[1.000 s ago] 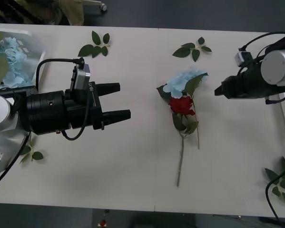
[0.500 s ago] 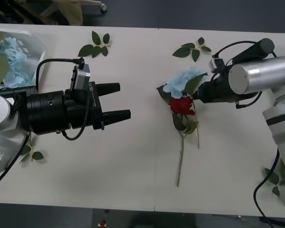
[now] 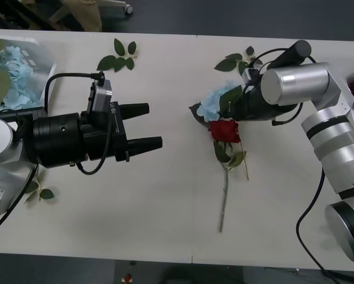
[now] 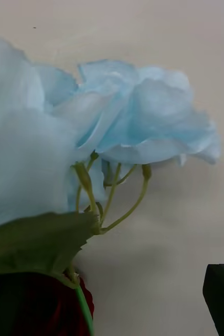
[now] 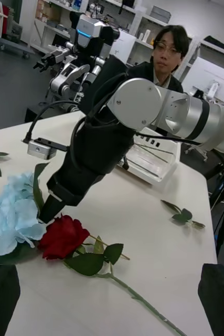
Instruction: Put the red flowers into the right box and the blue flowers into the left box
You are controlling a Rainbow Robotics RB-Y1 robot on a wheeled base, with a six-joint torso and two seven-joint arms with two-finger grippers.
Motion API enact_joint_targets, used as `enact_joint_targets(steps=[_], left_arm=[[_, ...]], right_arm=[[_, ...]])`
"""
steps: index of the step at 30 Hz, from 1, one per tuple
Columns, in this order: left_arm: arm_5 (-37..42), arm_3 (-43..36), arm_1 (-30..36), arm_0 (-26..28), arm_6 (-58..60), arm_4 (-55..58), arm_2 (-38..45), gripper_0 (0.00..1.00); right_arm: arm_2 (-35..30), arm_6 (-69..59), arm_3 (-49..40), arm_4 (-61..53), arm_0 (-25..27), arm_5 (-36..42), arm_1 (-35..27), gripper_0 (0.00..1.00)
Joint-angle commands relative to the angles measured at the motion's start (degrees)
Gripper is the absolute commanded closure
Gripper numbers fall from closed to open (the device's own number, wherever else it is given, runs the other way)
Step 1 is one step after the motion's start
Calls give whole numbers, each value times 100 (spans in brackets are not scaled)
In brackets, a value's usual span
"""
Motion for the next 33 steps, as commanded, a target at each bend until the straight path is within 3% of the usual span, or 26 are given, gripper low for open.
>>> enact_joint_targets(steps=[1,17,18,22,28,33], left_arm=[[-23,-109,-79,-62,-171,86,118,0],[-23,-109,-79,-62,-171,86,118,0],[-23,-109,-79,-62,-171,86,118,0],[-23,-109,-79,-62,-171,86,118,0],[-23,-109,-79,-62,-171,86,118,0],[-23,-109,-79,-62,-171,86,118,0]], right_arm=[[158,33,-43,20,-142,-5,-28,0],[193,376,248,-15,-133,-84,-19,0],[193,384,248,-15,-142,-84,-28,6],[193,437,248,-24,-142,-84,-28,48],[193,446,248,-24,-133,-155,-19,81],[184,446,265,-6,-142,-190,-28,96]])
